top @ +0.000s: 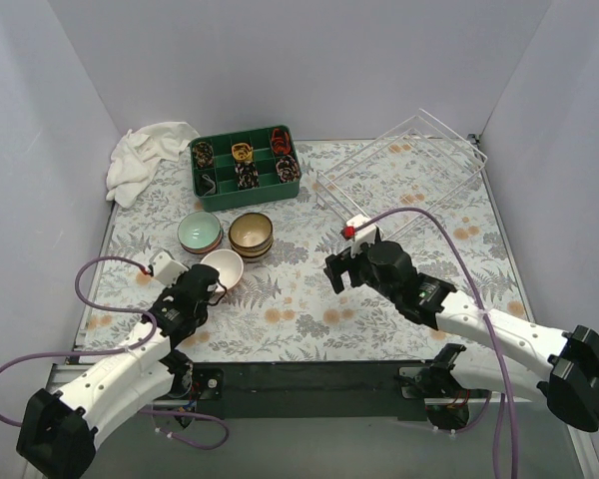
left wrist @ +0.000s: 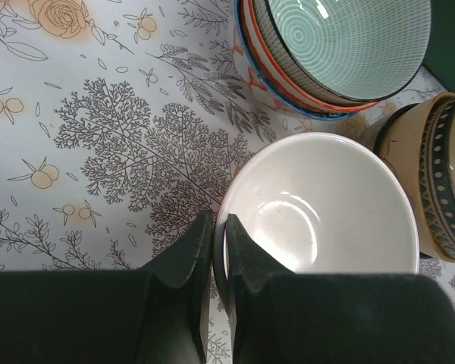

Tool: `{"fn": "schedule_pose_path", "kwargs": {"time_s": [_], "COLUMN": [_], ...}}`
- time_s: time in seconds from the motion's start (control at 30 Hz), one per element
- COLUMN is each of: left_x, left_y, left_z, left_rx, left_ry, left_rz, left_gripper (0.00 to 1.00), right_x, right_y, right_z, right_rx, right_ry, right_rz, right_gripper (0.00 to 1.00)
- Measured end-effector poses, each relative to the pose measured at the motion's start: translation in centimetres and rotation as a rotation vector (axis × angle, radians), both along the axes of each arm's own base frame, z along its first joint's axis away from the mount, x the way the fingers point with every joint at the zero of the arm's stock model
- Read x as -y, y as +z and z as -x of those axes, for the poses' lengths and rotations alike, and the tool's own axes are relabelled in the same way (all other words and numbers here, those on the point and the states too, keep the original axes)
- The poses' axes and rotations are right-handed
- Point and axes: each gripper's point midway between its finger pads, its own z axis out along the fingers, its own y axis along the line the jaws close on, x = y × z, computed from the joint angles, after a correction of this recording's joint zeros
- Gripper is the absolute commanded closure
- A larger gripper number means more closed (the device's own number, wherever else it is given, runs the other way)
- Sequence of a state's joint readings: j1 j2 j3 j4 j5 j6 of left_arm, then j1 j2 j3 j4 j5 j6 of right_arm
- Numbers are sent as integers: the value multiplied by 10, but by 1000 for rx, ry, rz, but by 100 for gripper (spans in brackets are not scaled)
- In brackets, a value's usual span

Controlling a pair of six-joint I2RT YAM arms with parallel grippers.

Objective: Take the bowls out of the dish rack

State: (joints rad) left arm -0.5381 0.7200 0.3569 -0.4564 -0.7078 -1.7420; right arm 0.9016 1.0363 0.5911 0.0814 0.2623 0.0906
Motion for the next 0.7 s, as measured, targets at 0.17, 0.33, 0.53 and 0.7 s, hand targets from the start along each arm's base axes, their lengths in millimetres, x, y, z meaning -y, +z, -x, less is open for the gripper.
{"fn": "schedule_pose_path", "kwargs": {"time_s": [0.17, 0.33, 0.53, 0.7], "left_x": [-2, -2, 1, 4], "left_y": [-13, -11, -2, 18], "left_z": [-2, -7, -11, -12], "left_rx": [-22, 9, 58, 127], "left_ry": [17, 28, 24, 2], "left_rz": [-27, -15, 15, 50], "left_gripper": [87, 72, 51, 33], "right_x": [6, 13, 19, 30], "right_y": [15, 17, 23, 24], "right_z": [-2, 0, -4, -8], "right_rx": [16, 19, 30, 33], "right_ry": [-23, -42, -81, -144], "right_rz": [-51, -69, -84, -86], "right_gripper": [1, 1, 1, 1]}}
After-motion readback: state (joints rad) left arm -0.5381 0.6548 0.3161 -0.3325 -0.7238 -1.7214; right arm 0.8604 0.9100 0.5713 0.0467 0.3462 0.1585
